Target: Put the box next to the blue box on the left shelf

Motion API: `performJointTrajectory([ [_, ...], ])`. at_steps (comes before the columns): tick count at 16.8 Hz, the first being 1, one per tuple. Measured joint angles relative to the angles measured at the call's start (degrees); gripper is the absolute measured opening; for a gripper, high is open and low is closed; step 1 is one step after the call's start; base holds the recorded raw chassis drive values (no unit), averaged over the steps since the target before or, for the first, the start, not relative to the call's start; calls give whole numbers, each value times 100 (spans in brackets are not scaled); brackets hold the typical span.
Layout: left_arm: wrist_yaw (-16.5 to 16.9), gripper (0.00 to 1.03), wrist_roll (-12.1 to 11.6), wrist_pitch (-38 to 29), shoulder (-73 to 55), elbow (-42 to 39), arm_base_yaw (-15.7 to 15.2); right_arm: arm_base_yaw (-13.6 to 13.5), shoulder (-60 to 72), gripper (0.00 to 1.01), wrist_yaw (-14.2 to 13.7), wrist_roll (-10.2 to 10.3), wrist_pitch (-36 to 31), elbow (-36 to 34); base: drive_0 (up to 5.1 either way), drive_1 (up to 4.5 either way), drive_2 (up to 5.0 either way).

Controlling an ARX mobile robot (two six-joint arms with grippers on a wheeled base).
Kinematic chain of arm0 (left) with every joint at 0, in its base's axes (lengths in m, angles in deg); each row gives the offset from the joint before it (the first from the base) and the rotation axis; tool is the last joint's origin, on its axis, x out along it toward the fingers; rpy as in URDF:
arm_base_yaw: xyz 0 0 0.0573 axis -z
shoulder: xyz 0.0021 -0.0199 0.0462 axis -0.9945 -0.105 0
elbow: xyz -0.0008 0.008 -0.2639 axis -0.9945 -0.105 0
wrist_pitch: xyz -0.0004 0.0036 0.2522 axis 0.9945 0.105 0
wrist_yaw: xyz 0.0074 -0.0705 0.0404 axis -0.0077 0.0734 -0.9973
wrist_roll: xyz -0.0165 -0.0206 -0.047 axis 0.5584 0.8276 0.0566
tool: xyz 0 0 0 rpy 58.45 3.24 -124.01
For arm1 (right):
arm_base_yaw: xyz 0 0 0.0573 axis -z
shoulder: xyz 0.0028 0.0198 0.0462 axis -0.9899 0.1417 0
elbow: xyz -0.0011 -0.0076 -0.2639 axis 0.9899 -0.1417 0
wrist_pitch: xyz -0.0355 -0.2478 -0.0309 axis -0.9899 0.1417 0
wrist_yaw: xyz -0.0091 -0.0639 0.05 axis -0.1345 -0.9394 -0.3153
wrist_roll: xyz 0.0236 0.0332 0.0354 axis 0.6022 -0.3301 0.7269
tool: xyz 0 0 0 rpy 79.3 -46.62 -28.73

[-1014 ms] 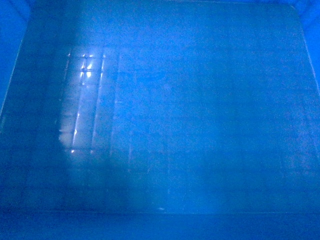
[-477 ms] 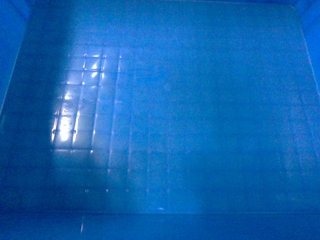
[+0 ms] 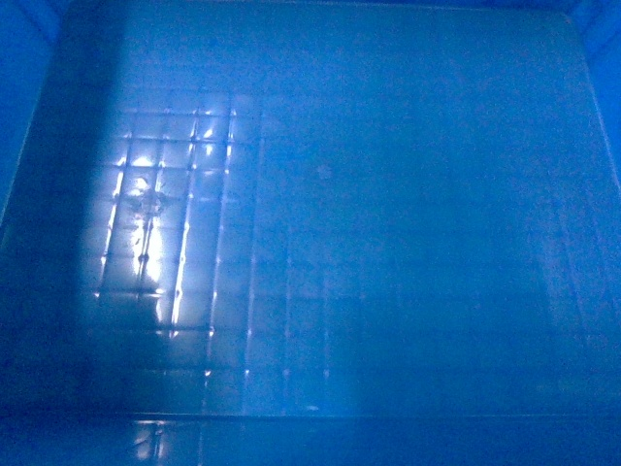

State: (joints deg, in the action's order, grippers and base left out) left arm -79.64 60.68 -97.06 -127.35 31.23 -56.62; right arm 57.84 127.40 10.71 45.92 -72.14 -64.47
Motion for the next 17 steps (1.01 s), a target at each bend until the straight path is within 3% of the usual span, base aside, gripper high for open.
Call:
performJointTrajectory([
  [9, 4, 20, 0, -13, -2, 0, 0, 0, -2, 17, -2, 2, -4, -2, -507, 235, 235],
  [17, 0, 20, 0, -31, 0, 0, 0, 0, -4, 17, -2, 0, -15, -2, -491, 92, 351],
])
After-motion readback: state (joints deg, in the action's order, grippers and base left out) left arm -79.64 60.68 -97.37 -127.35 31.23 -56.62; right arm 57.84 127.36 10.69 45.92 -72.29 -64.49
